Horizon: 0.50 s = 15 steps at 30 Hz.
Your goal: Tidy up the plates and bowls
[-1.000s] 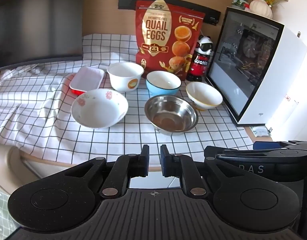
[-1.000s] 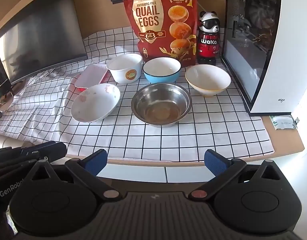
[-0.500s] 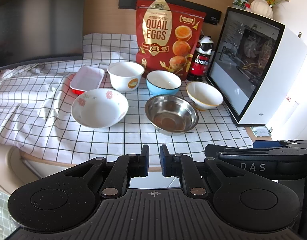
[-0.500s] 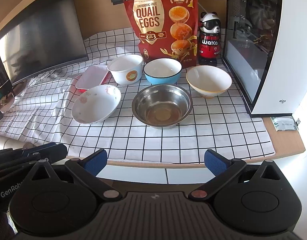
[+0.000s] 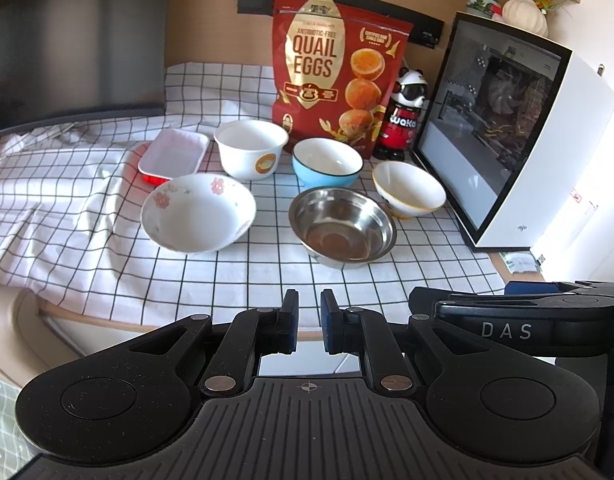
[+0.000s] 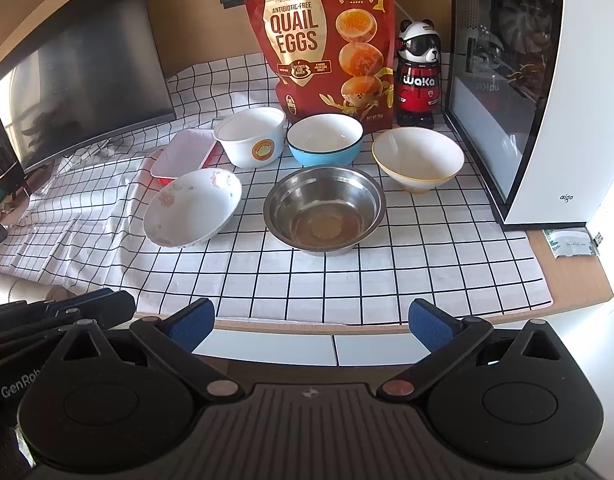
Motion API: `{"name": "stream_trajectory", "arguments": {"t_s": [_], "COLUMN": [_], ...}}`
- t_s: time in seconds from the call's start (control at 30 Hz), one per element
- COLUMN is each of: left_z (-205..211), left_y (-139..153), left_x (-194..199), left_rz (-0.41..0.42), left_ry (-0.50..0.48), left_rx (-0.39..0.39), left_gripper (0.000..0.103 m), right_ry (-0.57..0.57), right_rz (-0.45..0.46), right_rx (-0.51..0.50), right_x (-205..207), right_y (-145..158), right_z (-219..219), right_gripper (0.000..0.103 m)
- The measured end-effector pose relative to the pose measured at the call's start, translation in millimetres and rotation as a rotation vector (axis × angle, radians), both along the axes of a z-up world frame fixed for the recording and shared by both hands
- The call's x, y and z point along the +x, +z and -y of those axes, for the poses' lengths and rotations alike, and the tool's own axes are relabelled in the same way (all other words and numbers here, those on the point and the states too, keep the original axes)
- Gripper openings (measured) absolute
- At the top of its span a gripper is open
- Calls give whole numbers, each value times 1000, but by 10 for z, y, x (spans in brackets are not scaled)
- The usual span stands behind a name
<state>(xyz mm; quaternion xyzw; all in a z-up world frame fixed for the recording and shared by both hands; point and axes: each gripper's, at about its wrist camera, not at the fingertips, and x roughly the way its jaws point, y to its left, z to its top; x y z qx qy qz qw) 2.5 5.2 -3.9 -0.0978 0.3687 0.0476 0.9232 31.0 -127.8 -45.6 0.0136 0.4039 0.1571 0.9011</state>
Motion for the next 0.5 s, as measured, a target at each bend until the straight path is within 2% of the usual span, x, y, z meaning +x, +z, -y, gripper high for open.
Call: {"name": "stream_trajectory", "arguments": {"t_s": [0.5], "left_z": [5], "left_y": [-21], "left_x": [30], "left_rz": [-5], "left_ry": [-1], "left_rx": [-4], "left_gripper": [13], "right_ry": [-5], "right_rz": [-17], "right_rx": [8], "right_x": [78], "right_y": [-16], "right_z": [19], "right_gripper": [103]}}
